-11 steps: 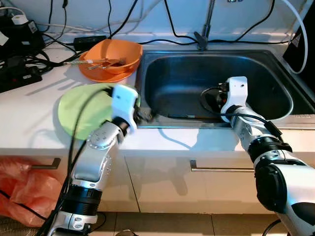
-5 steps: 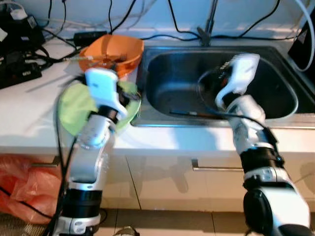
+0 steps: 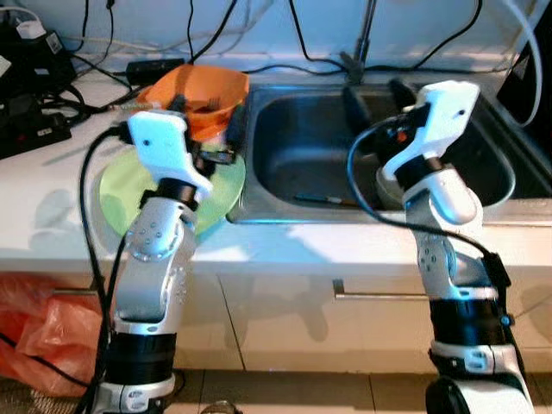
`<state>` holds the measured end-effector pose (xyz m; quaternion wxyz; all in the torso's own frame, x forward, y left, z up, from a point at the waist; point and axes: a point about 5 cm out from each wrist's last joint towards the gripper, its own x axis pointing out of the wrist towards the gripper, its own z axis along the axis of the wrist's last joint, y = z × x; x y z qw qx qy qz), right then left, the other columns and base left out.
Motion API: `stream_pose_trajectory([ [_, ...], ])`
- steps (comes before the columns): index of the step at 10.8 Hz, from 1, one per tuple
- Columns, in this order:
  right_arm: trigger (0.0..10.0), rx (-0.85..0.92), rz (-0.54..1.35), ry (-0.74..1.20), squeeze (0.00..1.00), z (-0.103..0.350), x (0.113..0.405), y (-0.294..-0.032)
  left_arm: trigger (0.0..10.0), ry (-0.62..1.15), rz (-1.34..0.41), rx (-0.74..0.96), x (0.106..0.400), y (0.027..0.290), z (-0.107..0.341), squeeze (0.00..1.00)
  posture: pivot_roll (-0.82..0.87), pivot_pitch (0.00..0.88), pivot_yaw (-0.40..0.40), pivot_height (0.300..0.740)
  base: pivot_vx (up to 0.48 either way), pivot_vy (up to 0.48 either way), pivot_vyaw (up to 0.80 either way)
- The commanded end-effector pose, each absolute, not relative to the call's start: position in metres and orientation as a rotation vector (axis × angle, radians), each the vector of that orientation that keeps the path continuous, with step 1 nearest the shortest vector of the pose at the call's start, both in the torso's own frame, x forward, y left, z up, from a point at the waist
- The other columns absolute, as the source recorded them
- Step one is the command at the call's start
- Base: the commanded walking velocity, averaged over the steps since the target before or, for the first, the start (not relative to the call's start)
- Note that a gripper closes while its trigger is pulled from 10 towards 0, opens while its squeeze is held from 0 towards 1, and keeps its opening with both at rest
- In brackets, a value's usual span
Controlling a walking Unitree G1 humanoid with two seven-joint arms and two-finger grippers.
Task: Kitchen organization
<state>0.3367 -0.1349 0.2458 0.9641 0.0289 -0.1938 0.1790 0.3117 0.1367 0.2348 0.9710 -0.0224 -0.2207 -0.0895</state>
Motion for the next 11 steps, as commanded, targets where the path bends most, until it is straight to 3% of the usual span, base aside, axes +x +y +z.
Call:
stream_pose_trajectory([
  [1,10.0,0.061,0.370,-0.394,0.00,0.248,0.334,-0.135,10.0,-0.450,-0.168,-0.044,0.310,0.138,0.236,0.00,0.11,0.049,0.007,0.740,0.398,0.000,0.00],
  [7,10.0,0.087,0.372,-0.328,0.00,0.242,0.331,-0.132,10.0,-0.414,-0.195,-0.050,0.312,0.135,0.232,0.00,0.12,0.056,0.016,0.740,0.423,0.000,0.00],
  [11,10.0,0.097,0.385,-0.303,0.00,0.237,0.331,-0.127,10.0,-0.418,-0.177,-0.046,0.310,0.136,0.232,0.00,0.12,0.057,0.016,0.740,0.000,0.000,0.00],
])
